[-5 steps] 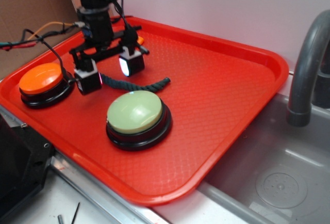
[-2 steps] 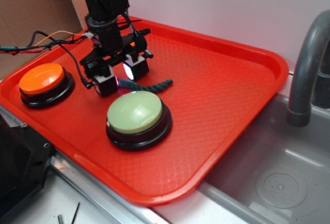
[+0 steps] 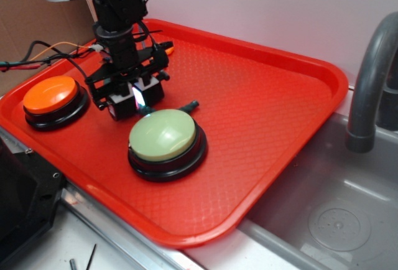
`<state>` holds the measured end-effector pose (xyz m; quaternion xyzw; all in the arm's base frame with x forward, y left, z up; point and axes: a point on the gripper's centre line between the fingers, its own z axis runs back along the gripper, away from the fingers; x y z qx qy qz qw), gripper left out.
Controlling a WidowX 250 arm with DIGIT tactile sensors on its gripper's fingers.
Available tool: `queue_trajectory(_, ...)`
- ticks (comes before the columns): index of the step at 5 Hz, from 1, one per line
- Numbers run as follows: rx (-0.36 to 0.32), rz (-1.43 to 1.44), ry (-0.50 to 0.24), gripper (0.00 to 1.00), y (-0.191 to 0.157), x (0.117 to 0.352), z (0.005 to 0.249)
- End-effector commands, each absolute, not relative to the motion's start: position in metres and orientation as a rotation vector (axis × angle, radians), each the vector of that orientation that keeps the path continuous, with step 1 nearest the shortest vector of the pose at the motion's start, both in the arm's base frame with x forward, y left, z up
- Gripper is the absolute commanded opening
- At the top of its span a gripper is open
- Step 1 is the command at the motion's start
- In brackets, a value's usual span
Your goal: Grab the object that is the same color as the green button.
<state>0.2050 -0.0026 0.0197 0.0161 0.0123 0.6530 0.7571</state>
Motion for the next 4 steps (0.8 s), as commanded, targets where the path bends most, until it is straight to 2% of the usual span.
queue_trajectory(1, -0.150, 1.021, 0.110, 0.00, 0.017, 0.199, 0.099)
queue_trajectory(2, -0.143, 0.770, 0.091, 0.00, 0.016, 0.201, 0.132)
queue_trajectory(3, -0.238, 0.514, 0.149, 0.00, 0.012, 0.201, 0.156)
queue_trajectory(4, -0.263, 0.255, 0.119, 0.00, 0.008, 0.192, 0.186)
